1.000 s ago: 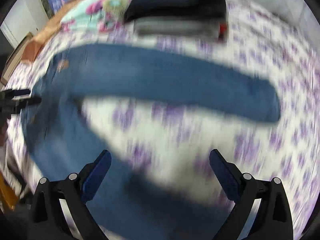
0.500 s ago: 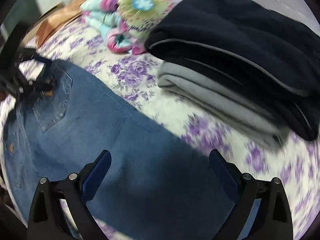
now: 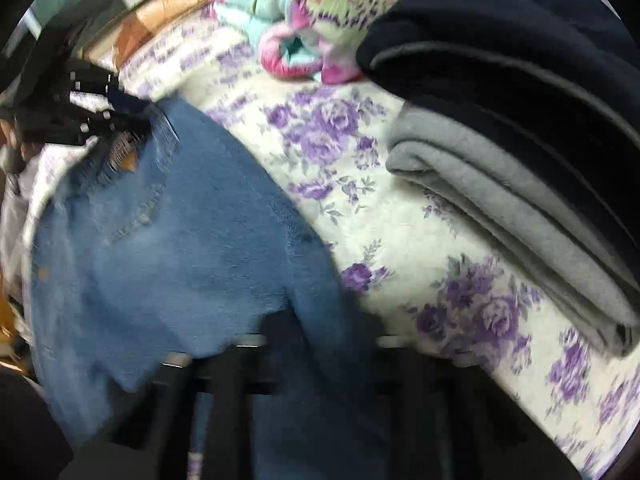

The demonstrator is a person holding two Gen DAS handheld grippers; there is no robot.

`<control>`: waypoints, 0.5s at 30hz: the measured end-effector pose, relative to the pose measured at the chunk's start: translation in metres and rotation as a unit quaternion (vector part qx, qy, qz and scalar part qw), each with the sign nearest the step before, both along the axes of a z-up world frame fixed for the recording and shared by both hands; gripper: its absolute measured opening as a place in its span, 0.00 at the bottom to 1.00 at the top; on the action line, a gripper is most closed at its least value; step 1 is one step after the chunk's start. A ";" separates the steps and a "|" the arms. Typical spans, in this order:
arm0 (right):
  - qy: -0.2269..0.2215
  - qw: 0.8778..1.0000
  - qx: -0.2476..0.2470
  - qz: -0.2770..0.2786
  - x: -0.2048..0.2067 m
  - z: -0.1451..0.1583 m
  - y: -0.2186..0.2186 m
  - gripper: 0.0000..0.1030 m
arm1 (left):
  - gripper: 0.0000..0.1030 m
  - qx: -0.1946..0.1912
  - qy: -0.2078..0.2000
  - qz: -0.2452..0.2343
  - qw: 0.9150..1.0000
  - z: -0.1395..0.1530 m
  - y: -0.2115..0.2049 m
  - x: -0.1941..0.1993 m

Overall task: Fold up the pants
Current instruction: 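Grasp the jeans waistband with the left tool while the right tool grasps the hem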

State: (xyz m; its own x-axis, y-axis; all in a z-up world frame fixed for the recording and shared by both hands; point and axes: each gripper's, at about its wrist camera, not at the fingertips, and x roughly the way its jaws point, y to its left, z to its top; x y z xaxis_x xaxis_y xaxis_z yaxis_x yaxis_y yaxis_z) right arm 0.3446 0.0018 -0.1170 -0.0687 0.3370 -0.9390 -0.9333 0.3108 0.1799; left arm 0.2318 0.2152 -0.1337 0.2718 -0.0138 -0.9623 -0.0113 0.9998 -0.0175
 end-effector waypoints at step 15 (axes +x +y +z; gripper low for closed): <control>0.057 0.994 0.090 0.007 -0.156 0.098 -0.116 0.09 | 0.17 0.021 -0.095 -0.007 0.995 0.103 -0.075 -0.139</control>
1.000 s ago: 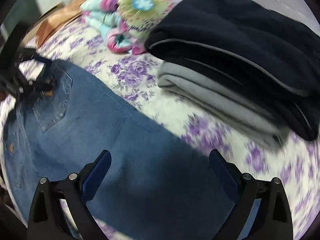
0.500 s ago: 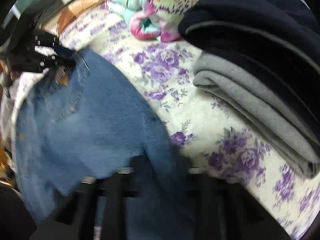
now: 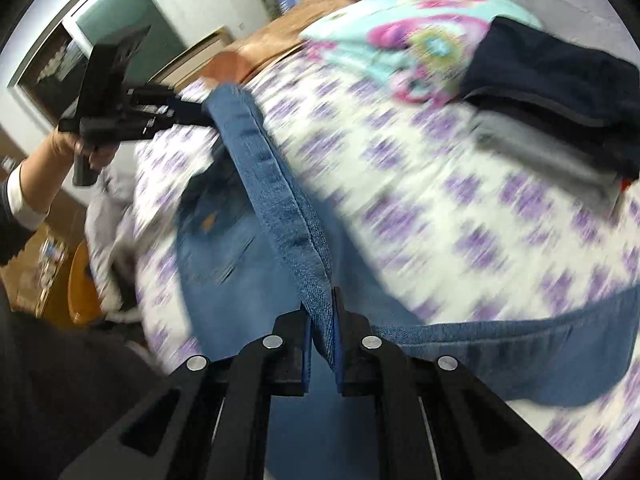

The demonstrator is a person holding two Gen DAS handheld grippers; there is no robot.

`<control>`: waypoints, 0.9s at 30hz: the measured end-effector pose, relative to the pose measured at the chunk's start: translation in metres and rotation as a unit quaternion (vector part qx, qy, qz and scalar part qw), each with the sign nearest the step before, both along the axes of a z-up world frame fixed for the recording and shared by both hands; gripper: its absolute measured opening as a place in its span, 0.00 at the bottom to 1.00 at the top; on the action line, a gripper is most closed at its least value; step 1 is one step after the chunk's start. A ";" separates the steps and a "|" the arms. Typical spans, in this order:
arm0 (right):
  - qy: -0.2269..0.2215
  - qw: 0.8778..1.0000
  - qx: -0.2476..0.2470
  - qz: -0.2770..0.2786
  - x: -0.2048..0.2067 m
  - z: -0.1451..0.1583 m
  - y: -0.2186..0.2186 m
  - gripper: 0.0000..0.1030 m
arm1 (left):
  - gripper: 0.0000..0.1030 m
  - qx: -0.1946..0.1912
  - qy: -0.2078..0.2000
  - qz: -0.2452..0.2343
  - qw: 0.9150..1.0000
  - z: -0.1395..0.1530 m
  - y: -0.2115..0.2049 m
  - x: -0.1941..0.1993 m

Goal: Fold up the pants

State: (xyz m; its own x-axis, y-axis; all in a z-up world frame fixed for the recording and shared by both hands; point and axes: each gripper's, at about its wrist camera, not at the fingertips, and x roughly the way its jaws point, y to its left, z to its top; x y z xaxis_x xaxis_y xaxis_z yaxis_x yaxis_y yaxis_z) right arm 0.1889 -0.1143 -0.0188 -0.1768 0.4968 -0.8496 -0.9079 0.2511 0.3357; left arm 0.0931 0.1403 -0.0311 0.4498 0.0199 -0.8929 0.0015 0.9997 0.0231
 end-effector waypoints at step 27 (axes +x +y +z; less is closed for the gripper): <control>-0.057 0.921 -0.095 -0.372 0.051 -0.036 -0.041 0.78 | 0.82 -0.100 0.051 0.205 0.972 -0.067 -0.017 -0.049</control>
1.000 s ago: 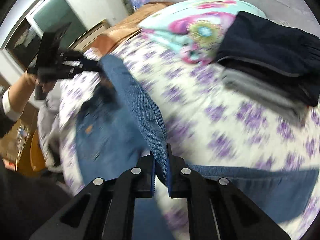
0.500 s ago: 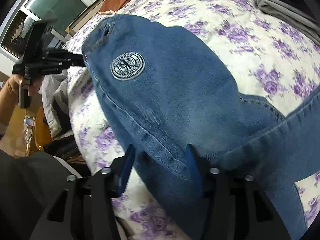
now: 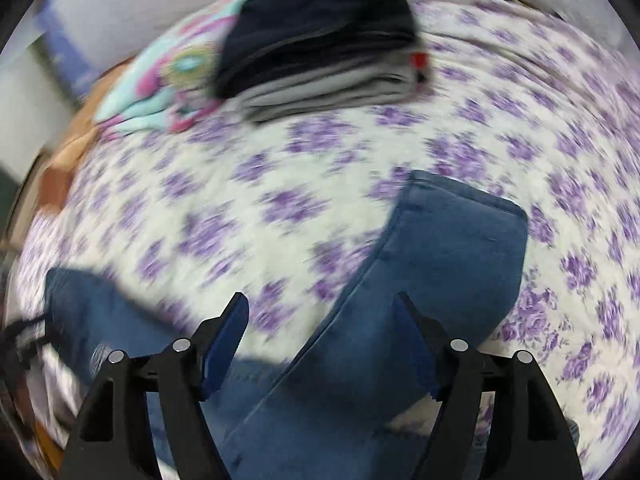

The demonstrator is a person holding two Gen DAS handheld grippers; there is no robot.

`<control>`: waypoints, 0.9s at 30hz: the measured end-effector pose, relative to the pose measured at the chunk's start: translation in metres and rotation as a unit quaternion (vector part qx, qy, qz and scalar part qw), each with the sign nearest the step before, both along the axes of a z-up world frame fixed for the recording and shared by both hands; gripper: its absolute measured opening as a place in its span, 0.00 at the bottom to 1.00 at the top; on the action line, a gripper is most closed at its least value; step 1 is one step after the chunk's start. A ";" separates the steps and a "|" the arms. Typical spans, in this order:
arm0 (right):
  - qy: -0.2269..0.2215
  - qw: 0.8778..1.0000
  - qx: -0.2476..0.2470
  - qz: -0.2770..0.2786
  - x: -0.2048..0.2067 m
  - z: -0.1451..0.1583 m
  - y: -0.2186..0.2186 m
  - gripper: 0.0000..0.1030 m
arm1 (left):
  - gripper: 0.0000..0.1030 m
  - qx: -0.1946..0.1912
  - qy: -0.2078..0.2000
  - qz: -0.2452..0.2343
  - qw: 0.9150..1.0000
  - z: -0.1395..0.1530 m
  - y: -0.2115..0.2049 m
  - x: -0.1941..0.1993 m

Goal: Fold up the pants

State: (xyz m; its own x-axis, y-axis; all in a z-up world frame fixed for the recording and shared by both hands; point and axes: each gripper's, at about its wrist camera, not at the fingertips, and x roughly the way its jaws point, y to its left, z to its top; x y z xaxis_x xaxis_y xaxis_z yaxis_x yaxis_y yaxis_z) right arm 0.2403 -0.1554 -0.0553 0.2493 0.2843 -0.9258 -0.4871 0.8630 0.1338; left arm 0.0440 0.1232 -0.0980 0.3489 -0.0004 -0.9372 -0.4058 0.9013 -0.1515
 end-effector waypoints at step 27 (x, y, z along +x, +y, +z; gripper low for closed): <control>-0.030 0.969 0.122 -0.211 -0.098 0.067 -0.241 0.07 | 0.95 0.044 0.084 -0.029 0.995 -0.038 -0.013 0.011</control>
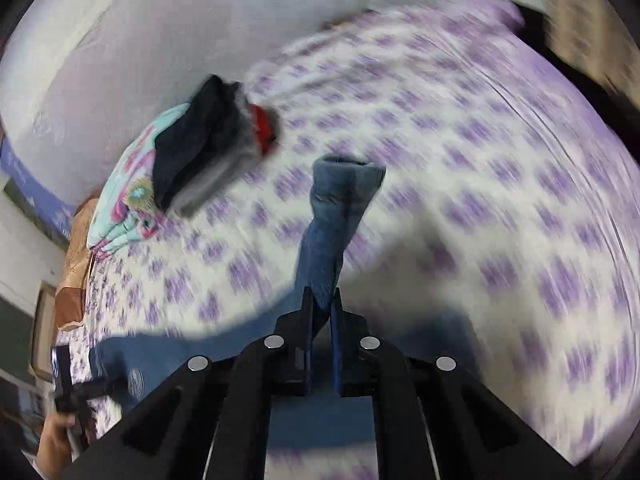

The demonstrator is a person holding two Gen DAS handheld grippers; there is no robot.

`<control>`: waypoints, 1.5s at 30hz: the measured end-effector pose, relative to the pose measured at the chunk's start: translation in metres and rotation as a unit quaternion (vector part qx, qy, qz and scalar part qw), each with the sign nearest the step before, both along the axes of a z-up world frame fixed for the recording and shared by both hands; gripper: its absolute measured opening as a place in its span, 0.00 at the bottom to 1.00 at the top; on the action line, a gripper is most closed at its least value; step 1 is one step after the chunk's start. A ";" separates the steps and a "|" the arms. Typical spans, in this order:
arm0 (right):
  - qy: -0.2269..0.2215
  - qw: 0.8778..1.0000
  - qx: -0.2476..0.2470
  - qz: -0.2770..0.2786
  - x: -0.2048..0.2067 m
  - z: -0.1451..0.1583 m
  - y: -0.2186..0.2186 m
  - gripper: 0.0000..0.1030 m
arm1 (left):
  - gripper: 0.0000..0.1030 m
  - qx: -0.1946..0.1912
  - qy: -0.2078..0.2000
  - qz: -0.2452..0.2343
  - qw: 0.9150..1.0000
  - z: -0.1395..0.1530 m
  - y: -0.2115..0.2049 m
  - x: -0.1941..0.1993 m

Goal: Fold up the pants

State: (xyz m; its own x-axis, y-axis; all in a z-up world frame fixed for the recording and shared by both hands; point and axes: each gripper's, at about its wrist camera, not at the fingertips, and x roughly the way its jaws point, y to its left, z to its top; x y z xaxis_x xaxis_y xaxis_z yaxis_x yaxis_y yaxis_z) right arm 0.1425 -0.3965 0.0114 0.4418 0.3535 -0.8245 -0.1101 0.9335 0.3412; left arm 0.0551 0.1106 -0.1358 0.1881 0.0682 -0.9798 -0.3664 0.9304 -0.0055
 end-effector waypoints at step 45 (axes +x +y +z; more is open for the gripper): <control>0.037 0.990 -0.037 0.133 -0.014 -0.061 0.150 0.62 | 0.95 -0.028 -0.055 -0.099 0.993 0.028 -0.043 0.021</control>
State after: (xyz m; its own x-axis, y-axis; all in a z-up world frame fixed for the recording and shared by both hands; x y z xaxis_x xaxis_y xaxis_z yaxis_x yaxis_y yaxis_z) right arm 0.1286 -0.2464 -0.0500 0.2780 0.3868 -0.8793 -0.3318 0.8977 0.2899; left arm 0.0756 0.0673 -0.1073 0.2978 -0.0351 -0.9540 -0.1704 0.9813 -0.0893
